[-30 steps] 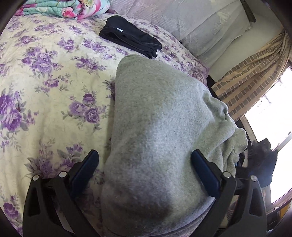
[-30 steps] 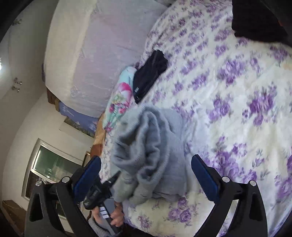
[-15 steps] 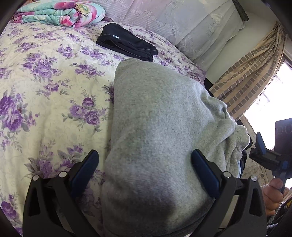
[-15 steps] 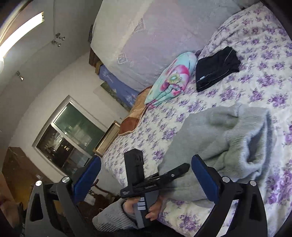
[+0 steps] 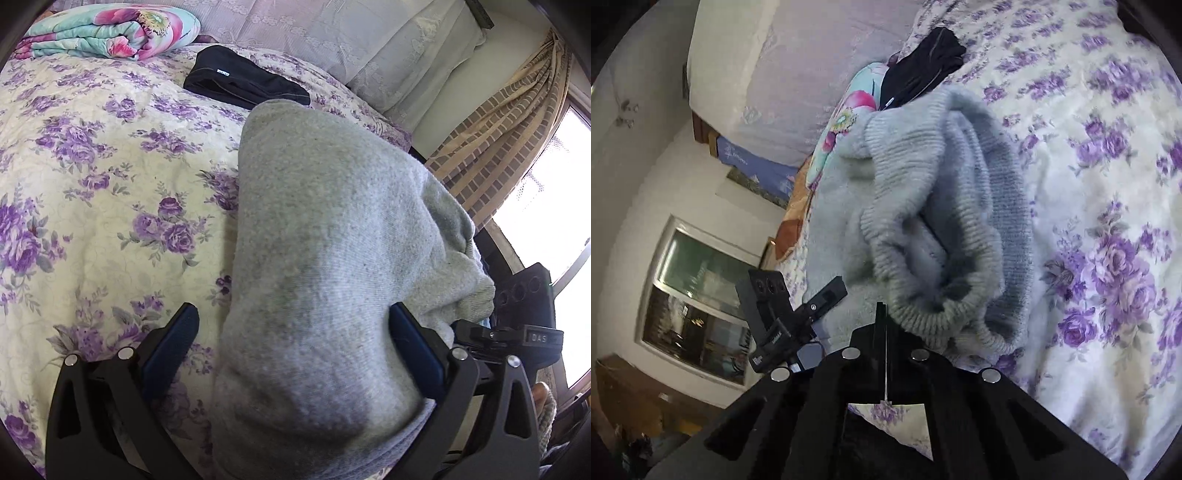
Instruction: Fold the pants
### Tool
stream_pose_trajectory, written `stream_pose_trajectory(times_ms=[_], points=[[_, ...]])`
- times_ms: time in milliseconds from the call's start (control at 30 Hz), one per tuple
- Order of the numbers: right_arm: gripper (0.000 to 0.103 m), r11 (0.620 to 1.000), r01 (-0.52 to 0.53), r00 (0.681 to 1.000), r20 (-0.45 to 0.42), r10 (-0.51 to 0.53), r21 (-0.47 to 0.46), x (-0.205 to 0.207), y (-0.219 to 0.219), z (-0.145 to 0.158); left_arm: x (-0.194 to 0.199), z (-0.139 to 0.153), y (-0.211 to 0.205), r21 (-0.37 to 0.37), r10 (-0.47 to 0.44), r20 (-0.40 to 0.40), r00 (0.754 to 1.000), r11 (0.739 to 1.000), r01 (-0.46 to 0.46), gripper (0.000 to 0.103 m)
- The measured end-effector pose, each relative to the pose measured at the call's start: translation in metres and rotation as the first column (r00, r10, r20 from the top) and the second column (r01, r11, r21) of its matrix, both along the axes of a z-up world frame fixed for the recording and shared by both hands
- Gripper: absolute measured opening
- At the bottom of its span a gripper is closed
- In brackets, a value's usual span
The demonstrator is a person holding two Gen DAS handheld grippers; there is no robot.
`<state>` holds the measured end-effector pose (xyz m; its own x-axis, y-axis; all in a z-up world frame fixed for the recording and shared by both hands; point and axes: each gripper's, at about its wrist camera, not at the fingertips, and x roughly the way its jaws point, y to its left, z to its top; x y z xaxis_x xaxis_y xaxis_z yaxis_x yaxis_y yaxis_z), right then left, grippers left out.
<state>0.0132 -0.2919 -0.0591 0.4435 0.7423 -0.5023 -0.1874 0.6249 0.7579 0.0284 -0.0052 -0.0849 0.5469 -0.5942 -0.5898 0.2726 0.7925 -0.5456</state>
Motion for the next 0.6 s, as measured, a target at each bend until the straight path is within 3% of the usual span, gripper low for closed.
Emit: stream_pose_trajectory(times_ms=[33,100,133,200,267,333,400,433,500,567,600], points=[[0.008,0.999,-0.019,1.0,0.017,0.02,-0.051,-0.003,0.005,0.015,0.0,0.0,0.001,-0.002,0.002,-0.001,1.0,1.0,-0.002,0.099],[0.048,0.992,-0.041,0.993,0.107,0.053,-0.119,-0.008,0.01,0.053,0.0,-0.002,0.003,-0.011,0.012,-0.003,1.0,1.0,-0.012,0.099],[0.076,0.989,-0.045,0.982,0.176,0.07,-0.143,-0.009,0.014,0.076,0.0,-0.002,0.003,-0.011,0.014,-0.002,1.0,1.0,-0.014,0.099],[0.078,0.984,-0.058,0.957,0.27,0.103,-0.168,0.0,0.027,0.111,-0.001,-0.002,0.002,-0.007,0.015,0.004,1.0,1.0,-0.015,0.099],[0.078,0.987,-0.071,0.953,0.281,0.11,-0.145,0.02,0.04,0.124,-0.001,-0.002,0.003,-0.008,0.015,0.004,1.0,1.0,-0.015,0.099],[0.078,0.984,-0.109,0.961,0.237,0.14,-0.142,0.045,0.06,0.118,-0.001,-0.002,0.003,-0.007,0.015,0.006,1.0,1.0,-0.015,0.099],[0.078,0.98,-0.133,0.979,0.137,0.154,-0.151,0.071,0.076,0.096,-0.002,-0.002,0.003,-0.006,0.014,0.009,1.0,1.0,-0.014,0.099],[0.075,0.979,-0.142,0.985,0.078,0.154,-0.147,0.085,0.079,0.081,-0.002,-0.002,0.003,-0.007,0.013,0.01,1.0,1.0,-0.013,0.099],[0.058,0.977,-0.091,0.995,0.022,0.097,-0.191,0.109,0.071,0.055,-0.003,-0.002,0.002,0.0,0.009,0.014,1.0,1.0,-0.009,0.099],[0.007,0.983,-0.039,0.999,-0.039,0.033,-0.181,0.126,0.056,0.035,-0.003,-0.002,0.001,0.003,0.013,0.016,1.0,1.0,-0.013,0.099],[0.0,0.988,-0.024,0.997,-0.075,0.012,-0.155,0.129,0.047,0.03,-0.003,-0.002,0.002,0.002,0.012,0.016,1.0,1.0,-0.012,0.099]])
